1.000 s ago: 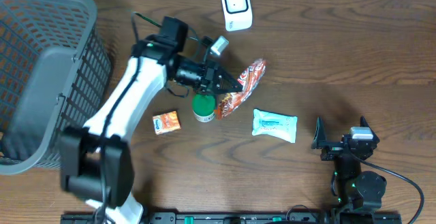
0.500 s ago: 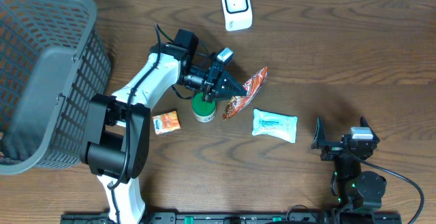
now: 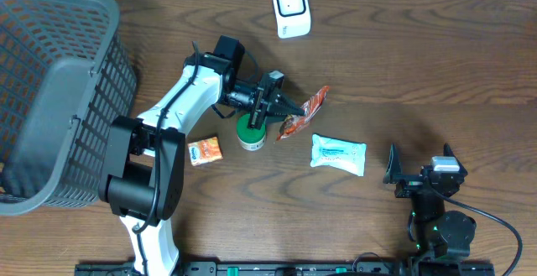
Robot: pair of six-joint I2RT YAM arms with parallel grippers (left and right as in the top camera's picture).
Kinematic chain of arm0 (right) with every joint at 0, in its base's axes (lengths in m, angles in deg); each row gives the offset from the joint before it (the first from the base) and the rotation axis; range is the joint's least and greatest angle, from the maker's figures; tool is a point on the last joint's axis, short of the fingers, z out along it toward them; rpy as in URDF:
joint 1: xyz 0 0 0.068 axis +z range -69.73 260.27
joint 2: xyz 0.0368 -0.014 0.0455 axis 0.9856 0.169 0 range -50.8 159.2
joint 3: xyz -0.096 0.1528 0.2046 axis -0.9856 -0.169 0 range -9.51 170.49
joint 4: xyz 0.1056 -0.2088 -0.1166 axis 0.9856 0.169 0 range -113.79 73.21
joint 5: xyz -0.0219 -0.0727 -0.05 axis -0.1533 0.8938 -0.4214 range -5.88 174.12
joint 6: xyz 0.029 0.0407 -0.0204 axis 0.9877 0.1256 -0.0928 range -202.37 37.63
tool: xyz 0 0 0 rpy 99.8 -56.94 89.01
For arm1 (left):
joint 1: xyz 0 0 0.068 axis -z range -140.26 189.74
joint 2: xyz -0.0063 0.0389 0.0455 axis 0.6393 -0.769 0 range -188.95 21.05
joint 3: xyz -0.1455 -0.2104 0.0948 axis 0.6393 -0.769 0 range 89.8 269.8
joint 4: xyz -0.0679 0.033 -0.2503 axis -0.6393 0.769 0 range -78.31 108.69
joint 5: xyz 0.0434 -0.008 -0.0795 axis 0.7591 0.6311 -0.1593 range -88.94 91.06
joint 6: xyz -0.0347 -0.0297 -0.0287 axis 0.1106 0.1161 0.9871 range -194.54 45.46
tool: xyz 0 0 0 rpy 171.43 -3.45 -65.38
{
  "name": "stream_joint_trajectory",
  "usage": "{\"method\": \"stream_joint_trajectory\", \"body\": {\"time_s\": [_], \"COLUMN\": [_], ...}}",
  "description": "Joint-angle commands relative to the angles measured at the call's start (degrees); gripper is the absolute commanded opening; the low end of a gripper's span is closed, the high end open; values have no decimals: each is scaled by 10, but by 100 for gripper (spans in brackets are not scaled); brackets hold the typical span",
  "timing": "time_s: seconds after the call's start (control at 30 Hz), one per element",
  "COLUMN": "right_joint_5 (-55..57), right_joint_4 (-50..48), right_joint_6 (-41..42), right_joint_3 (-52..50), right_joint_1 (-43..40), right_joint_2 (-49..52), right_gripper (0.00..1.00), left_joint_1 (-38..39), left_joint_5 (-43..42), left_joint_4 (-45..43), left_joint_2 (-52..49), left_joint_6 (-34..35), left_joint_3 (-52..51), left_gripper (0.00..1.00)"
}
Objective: Scan the item barcode
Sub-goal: 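Lift the TOP bar out of the basket and carry it over the bottle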
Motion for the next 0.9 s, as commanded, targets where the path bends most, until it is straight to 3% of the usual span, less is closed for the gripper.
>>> {"method": "stream_joint_trajectory", "body": {"time_s": [0.0,0.13,0.4,0.87], "right_joint_5": [5,5,5,5], "right_joint_4": [1,1,1,1], "right_joint_6": [10,10,10,10], "right_joint_3": [-2,-2,-2,-2], "right_joint_1": [-5,-5,-5,-5], "right_joint_2": [-1,-1,-1,-1], "right_gripper": [99,99,99,99], "left_joint_1": [0,0,-2,-47], "left_joint_5": [-16,-16,-16,-16], "left_joint_4": [1,1,1,1], "left_joint_2": [0,0,0,0], "left_joint_6": [172,288,358,362], "left_joint_3": [-2,-2,-2,-2], "left_gripper": [7,7,7,8]}}
